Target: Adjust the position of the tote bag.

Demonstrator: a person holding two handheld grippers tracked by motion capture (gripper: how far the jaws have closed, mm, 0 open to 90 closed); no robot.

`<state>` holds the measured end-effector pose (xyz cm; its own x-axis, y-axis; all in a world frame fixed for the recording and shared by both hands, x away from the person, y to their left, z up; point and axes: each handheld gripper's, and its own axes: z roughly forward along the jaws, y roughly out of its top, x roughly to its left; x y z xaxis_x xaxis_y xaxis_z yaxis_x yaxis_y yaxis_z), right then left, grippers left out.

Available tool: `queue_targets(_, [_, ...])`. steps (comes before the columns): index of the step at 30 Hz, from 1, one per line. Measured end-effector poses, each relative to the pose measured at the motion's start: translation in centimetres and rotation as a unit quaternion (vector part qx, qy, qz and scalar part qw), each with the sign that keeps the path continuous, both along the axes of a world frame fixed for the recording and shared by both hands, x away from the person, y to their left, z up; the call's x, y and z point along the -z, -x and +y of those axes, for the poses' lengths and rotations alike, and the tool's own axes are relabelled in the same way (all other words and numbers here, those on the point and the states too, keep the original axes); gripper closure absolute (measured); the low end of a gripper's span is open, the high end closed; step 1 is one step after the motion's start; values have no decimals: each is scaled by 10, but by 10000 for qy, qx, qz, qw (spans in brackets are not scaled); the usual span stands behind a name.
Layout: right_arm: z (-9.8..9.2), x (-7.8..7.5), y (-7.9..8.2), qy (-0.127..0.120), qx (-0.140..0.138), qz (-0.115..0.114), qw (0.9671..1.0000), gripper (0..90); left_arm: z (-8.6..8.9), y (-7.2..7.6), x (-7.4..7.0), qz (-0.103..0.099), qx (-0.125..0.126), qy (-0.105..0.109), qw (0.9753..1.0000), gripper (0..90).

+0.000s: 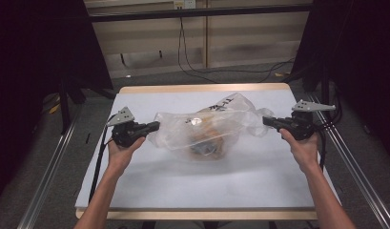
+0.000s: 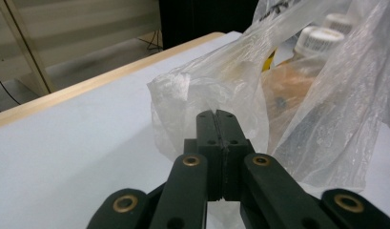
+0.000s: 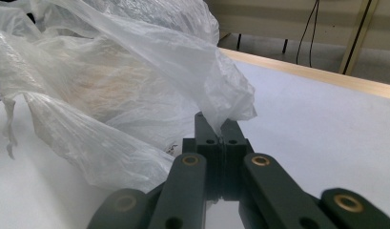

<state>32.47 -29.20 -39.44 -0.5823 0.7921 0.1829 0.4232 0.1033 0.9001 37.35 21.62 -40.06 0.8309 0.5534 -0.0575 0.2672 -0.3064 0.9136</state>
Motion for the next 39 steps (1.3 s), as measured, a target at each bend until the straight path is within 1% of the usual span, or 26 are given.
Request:
queue_targets(1, [0, 2, -1, 21, 19, 36, 10000, 897, -2, 0, 2, 25, -24, -30, 10000, 900])
queue_targets(5, [-2, 10, -3, 90, 86, 152, 9998, 897, -4, -4, 8, 51, 37, -151, 9999, 900])
queue_targets(6, [-3, 12, -3, 71, 109, 180, 9998, 896, -4, -4, 9, 62, 11, -179, 9998, 900])
queue_targets(7, [-4, 13, -4, 81, 117, 194, 9997, 897, -5, -5, 11, 93, -8, -134, 9999, 900])
queue_targets(8, [-5, 15, -4, 86, 119, 200, 9997, 896, -4, -6, 13, 122, 20, -180, 9998, 900])
queue_targets(9, [-6, 17, -4, 78, 131, 213, 9997, 896, -4, -7, 14, 135, -2, -185, 9997, 900])
queue_targets(10, [-6, 19, -4, 39, 106, 235, 9997, 896, -3, -7, 16, 131, 1, -245, 9996, 900])
queue_targets(11, [-6, 21, -5, 64, 104, 241, 9996, 896, -3, -8, 17, 145, -38, -264, 9995, 900])
queue_targets(12, [-6, 23, -6, 96, 149, 273, 9995, 896, -3, -9, 19, 169, -52, -218, 9996, 900])
queue_targets(15, [-5, 27, -10, 173, 203, 295, 9992, 896, -2, -12, 23, 196, -72, -365, 9991, 900])
queue_targets(17, [-5, 31, -13, 212, 244, 339, 9989, 896, -4, -14, 28, 259, -73, -451, 9986, 900])
queue_targets(20, [-5, 36, -16, 279, 266, 425, 9984, 896, -7, -17, 34, 331, -145, -693, 9969, 900])
queue_targets(21, [-5, 37, -16, 307, 284, 434, 9982, 895, -7, -17, 36, 372, -161, -683, 9968, 900])
queue_targets(23, [-7, 38, -16, 248, 315, 451, 9982, 896, -6, -18, 39, 398, -104, -712, 9966, 900])
queue_targets(24, [-8, 39, -15, 269, 323, 473, 9980, 896, -5, -19, 41, 439, -103, -719, 9964, 900])
queue_targets(25, [-9, 41, -15, 286, 331, 500, 9978, 896, -5, -19, 43, 459, -136, -666, 9966, 900])
queue_targets(27, [-10, 44, -15, 306, 336, 561, 9974, 895, -3, -19, 45, 507, -161, -777, 9956, 900])
queue_targets(28, [-10, 46, -16, 316, 327, 591, 9972, 896, -3, -19, 47, 526, -150, -761, 9956, 900])
queue_targets(31, [-8, 50, -16, 382, 267, 647, 9968, 896, -2, -19, 49, 574, -129, -873, 9944, 900])
queue_targets(32, [-7, 51, -16, 413, 269, 672, 9965, 896, -3, -19, 50, 602, -135, -801, 9949, 900])
queue_targets(33, [-7, 51, -16, 429, 264, 686, 9964, 896, -3, -19, 50, 580, -113, -901, 9942, 900])
queue_targets(34, [-6, 52, -16, 455, 274, 693, 9962, 897, -5, -19, 52, 599, -96, -948, 9936, 900])
queue_targets(36, [-6, 55, -15, 573, 279, 767, 9950, 897, -8, -18, 55, 591, -41, -1110, 9921, 900])
queue_targets(37, [-6, 58, -15, 606, 277, 807, 9945, 897, -10, -18, 58, 655, -45, -1119, 9915, 900])
queue_targets(38, [-7, 60, -16, 613, 266, 828, 9943, 897, -11, -18, 60, 660, -41, -1150, 9912, 900])
queue_targets(39, [-8, 62, -16, 639, 259, 855, 9939, 898, -11, -18, 62, 721, -54, -1195, 9902, 900])
